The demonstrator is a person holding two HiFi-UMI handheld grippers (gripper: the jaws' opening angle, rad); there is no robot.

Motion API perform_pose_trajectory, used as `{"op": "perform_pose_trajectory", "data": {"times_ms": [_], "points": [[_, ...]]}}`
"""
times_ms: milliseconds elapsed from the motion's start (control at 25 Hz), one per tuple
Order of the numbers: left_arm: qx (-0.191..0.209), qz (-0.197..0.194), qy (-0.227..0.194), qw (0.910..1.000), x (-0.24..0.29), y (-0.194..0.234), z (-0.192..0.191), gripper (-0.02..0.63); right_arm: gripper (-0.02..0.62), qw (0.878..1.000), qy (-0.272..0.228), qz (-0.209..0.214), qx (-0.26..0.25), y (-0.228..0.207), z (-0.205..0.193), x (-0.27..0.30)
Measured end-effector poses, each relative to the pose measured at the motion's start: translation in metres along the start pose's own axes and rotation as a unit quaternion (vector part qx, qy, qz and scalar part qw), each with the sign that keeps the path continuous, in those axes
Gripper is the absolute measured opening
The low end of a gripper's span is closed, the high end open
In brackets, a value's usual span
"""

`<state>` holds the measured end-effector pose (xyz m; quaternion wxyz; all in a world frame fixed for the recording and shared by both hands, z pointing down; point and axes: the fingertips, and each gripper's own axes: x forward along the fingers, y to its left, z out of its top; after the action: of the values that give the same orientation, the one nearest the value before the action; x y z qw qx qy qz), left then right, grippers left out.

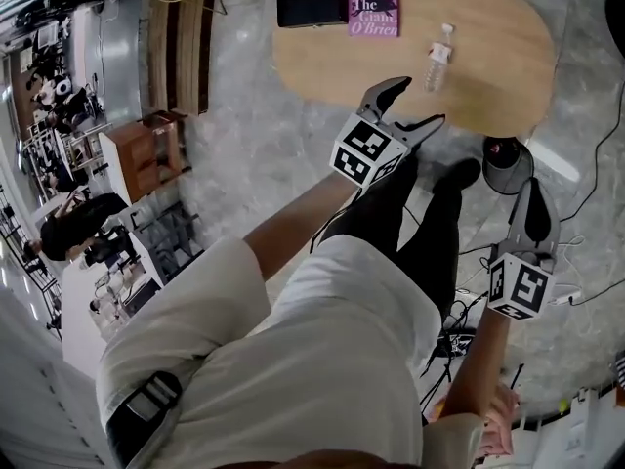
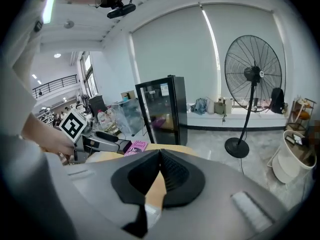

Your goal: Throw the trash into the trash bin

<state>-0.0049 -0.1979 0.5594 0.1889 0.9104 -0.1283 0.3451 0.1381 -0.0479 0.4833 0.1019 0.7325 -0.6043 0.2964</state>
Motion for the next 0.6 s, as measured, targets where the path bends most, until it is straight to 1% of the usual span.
{"op": "perform_pose_trajectory", "data": {"times_ms": [360, 600], "points": [[-0.009, 0.025, 0.065, 0.9975, 0.087, 0.041, -0.094, 0.337, 0.011, 0.999, 0.033, 0.011, 0.035, -0.008, -0.084, 0.056], [-0.016, 0.053, 0.115, 0.9918, 0.135, 0.071, -0.148, 0.337, 0.011, 0.997, 0.05, 0.025, 0.045, -0.004, -0.117, 0.082]]}}
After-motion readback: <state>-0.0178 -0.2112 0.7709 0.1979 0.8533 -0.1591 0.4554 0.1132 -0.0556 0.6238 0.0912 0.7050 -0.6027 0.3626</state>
